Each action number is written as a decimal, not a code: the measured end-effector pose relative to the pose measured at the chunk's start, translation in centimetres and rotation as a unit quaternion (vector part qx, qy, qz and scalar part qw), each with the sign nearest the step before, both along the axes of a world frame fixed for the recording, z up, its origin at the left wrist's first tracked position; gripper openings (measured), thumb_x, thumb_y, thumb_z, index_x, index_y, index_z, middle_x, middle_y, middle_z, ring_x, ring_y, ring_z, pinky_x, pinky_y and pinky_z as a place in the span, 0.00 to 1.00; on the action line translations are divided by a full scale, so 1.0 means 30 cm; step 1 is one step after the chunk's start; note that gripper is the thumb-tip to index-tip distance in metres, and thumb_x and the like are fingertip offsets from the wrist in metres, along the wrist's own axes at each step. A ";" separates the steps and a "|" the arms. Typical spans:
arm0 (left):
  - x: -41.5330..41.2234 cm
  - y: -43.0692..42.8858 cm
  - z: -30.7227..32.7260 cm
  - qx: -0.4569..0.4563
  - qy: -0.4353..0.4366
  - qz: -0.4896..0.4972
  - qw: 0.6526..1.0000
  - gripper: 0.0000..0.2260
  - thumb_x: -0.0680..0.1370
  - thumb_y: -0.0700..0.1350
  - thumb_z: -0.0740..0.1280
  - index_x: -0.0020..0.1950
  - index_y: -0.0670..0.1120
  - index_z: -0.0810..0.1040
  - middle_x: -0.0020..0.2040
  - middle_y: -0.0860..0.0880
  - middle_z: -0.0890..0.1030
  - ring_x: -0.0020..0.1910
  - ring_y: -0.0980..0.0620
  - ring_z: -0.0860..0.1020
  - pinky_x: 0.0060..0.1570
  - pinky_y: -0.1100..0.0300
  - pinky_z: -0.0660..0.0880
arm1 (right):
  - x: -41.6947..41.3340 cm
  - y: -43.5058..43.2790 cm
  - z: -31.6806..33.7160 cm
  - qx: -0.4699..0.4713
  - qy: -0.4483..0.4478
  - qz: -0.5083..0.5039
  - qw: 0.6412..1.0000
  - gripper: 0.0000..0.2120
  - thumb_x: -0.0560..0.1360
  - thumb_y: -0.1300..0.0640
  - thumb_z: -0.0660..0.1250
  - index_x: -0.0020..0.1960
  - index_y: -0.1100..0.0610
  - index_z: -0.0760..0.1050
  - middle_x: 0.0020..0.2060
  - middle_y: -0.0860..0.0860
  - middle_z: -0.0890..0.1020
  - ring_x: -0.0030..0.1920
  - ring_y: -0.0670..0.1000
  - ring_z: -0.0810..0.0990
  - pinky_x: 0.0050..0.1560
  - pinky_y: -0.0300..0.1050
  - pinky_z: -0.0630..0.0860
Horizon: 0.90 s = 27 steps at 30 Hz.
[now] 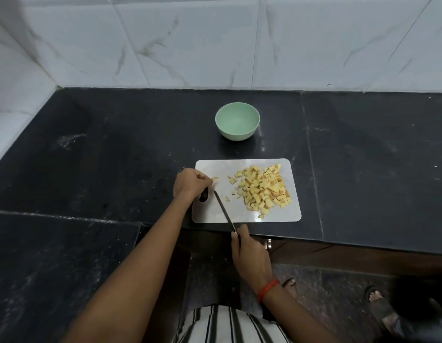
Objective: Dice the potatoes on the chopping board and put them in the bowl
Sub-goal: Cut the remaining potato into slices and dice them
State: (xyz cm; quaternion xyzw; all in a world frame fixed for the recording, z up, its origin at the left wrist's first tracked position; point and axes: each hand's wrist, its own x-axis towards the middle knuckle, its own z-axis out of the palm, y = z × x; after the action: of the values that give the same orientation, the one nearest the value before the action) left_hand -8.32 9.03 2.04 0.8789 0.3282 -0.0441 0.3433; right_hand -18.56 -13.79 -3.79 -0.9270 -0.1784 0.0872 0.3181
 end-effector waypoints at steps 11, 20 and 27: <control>-0.031 -0.076 -0.044 -0.043 -0.155 0.029 0.987 0.03 0.74 0.50 0.75 0.41 0.53 0.85 0.42 0.56 0.83 0.41 0.59 0.81 0.41 0.61 0.79 | 0.117 0.004 0.066 -0.109 -0.041 -0.047 0.992 0.12 0.84 0.47 0.53 0.61 0.53 0.66 0.35 0.56 0.82 0.37 0.64 0.82 0.31 0.49 0.68; -0.131 -0.172 -0.200 -0.058 -0.310 0.121 0.941 0.03 0.74 0.45 0.77 0.46 0.50 0.86 0.53 0.55 0.76 0.52 0.59 0.76 0.45 0.69 0.75 | 0.181 0.057 0.086 -0.160 -0.062 0.012 0.985 0.17 0.85 0.47 0.50 0.70 0.53 0.64 0.39 0.53 0.84 0.39 0.58 0.84 0.32 0.46 0.66; -0.128 -0.169 -0.222 0.027 -0.235 -0.009 0.972 0.08 0.72 0.55 0.78 0.43 0.52 0.87 0.47 0.56 0.76 0.52 0.58 0.71 0.46 0.72 0.66 | 0.205 0.030 0.099 -0.098 -0.019 -0.049 0.994 0.11 0.85 0.49 0.53 0.61 0.55 0.66 0.38 0.56 0.83 0.39 0.63 0.82 0.32 0.47 0.65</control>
State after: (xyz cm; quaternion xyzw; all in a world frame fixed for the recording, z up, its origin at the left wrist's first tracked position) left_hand -12.17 3.96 -4.60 0.8765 0.2318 0.1693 0.3864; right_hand -12.40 -12.89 -0.83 -0.9628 -0.1295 0.0705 0.2266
